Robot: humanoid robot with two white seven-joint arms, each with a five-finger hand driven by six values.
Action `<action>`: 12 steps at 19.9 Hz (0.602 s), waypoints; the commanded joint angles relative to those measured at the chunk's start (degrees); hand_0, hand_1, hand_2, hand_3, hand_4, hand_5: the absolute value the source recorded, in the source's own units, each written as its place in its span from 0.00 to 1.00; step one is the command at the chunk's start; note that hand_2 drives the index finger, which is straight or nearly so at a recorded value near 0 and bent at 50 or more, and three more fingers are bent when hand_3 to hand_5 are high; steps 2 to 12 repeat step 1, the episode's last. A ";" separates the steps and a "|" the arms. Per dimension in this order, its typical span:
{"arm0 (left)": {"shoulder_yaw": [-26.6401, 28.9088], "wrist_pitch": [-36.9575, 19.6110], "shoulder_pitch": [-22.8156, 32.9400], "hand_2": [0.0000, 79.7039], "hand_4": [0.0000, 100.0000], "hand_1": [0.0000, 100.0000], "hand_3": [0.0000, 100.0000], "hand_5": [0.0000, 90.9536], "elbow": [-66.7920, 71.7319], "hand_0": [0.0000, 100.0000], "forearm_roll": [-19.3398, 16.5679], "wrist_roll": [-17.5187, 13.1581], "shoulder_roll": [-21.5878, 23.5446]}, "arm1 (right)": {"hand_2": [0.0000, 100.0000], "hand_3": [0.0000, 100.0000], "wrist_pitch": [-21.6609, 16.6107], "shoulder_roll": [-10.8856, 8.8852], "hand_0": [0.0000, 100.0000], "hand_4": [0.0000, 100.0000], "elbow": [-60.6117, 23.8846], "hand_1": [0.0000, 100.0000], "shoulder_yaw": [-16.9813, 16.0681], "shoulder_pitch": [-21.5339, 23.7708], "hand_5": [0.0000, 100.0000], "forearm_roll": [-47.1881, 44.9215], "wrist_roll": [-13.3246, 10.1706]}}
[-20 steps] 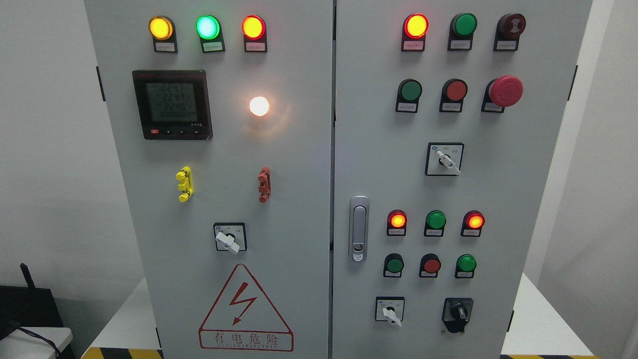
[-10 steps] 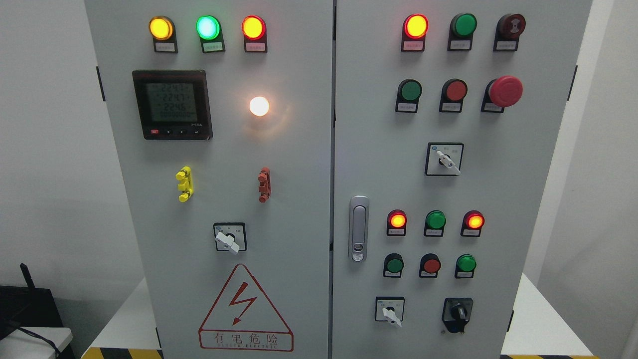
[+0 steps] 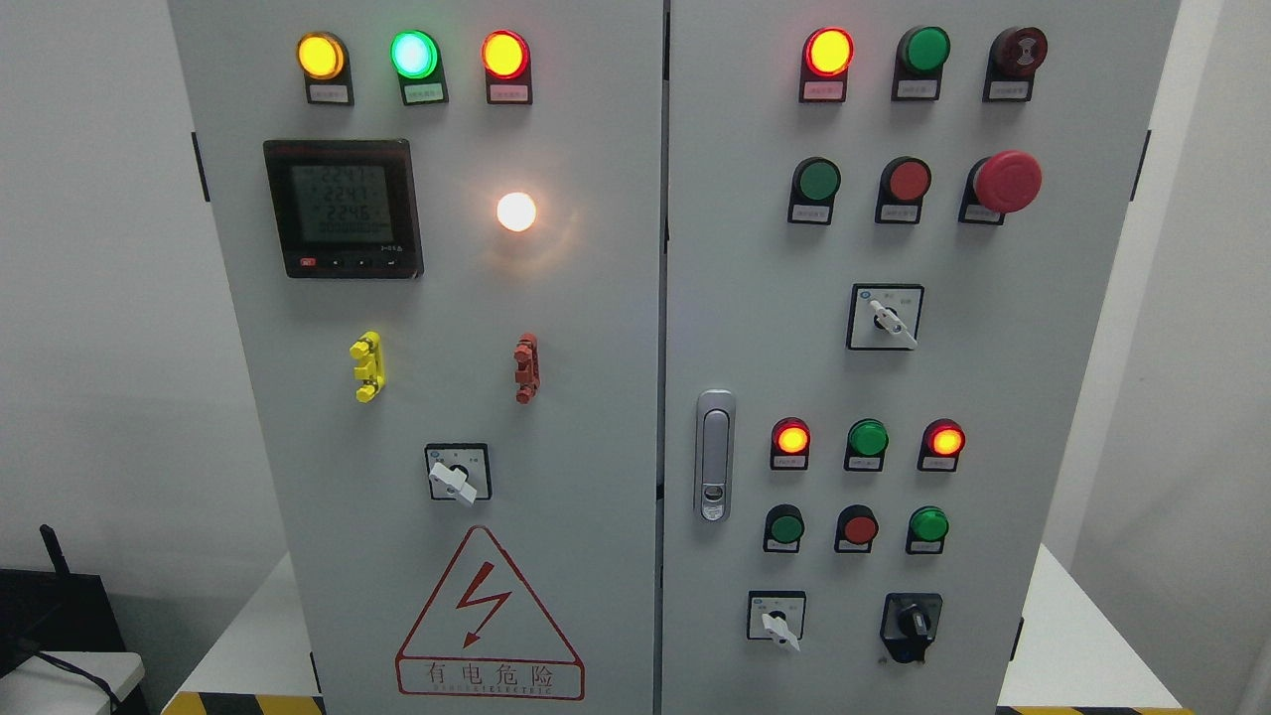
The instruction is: Turn on light switch 1
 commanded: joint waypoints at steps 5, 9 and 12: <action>-5.71 -0.04 -0.52 0.00 0.00 0.09 0.00 0.00 5.37 0.44 0.08 -0.06 -0.75 | 0.00 0.00 -0.01 0.01 0.12 0.00 0.03 0.39 0.00 0.00 0.00 -0.97 0.06; -5.71 -0.04 -0.52 0.00 0.00 0.09 0.00 0.00 5.37 0.44 0.08 -0.06 -0.75 | 0.00 0.00 -0.01 0.01 0.12 0.00 0.03 0.39 0.00 0.00 0.00 -0.97 0.06; -5.71 -0.04 -0.52 0.00 0.00 0.09 0.00 0.00 5.37 0.44 0.08 -0.06 -0.75 | 0.00 0.00 -0.01 0.01 0.12 0.00 0.03 0.39 0.00 0.00 0.00 -0.97 0.06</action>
